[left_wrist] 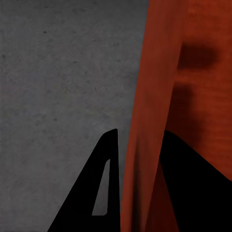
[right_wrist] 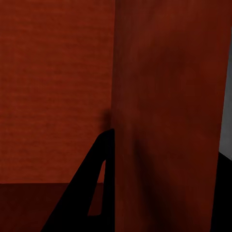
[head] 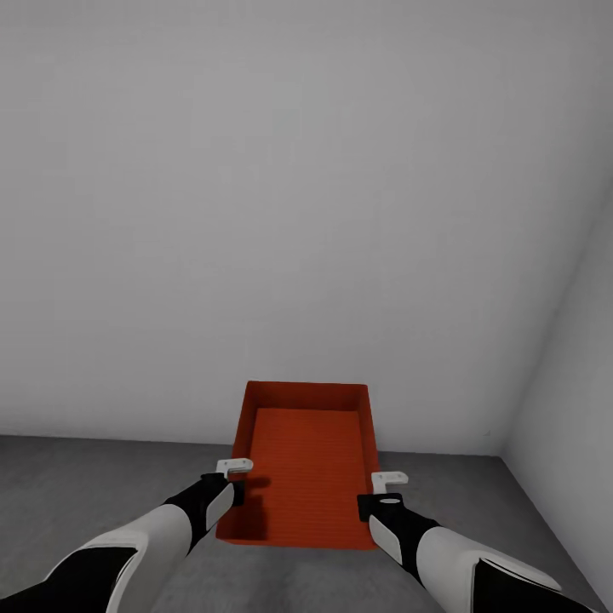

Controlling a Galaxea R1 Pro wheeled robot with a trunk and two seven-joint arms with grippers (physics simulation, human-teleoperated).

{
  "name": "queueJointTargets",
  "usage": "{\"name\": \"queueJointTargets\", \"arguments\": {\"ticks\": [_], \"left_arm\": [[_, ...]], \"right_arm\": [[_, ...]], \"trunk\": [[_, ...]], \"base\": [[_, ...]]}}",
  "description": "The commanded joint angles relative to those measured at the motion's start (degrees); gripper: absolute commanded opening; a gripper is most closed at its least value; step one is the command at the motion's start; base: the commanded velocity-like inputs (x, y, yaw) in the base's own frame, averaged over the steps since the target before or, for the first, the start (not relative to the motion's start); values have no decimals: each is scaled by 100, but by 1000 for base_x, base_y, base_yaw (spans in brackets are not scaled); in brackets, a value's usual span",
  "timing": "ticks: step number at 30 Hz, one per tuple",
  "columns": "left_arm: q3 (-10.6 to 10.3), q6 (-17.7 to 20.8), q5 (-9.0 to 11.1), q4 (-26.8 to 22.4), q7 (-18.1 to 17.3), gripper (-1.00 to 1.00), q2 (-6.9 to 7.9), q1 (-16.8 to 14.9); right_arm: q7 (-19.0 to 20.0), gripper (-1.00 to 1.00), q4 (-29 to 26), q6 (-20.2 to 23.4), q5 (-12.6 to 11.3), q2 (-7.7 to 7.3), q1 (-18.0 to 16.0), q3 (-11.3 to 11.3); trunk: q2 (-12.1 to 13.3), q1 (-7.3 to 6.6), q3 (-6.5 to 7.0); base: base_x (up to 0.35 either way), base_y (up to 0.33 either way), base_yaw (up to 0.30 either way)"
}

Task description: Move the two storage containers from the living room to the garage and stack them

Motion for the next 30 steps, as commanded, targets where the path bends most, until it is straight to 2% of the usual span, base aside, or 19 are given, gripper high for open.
{"name": "queueJointTargets", "arguments": {"ticks": [1, 19, 30], "left_arm": [[104, 45, -42, 8, 49, -100, 2, -1], [107, 52, -42, 17, 15, -100, -6, -1], [107, 52, -42, 17, 15, -100, -7, -1]], "right_arm": [[-82, -100, 151, -23, 131, -6, -9, -52], [-82, -100, 151, -23, 129, -6, -10, -52], [-82, -100, 151, -23, 122, -6, -9, -52]], "trunk": [[-8, 1, -8], [-730, 397, -334], [-1171, 638, -612]], "base": [[0, 0, 0], [0, 0, -1], [0, 0, -50]]}}
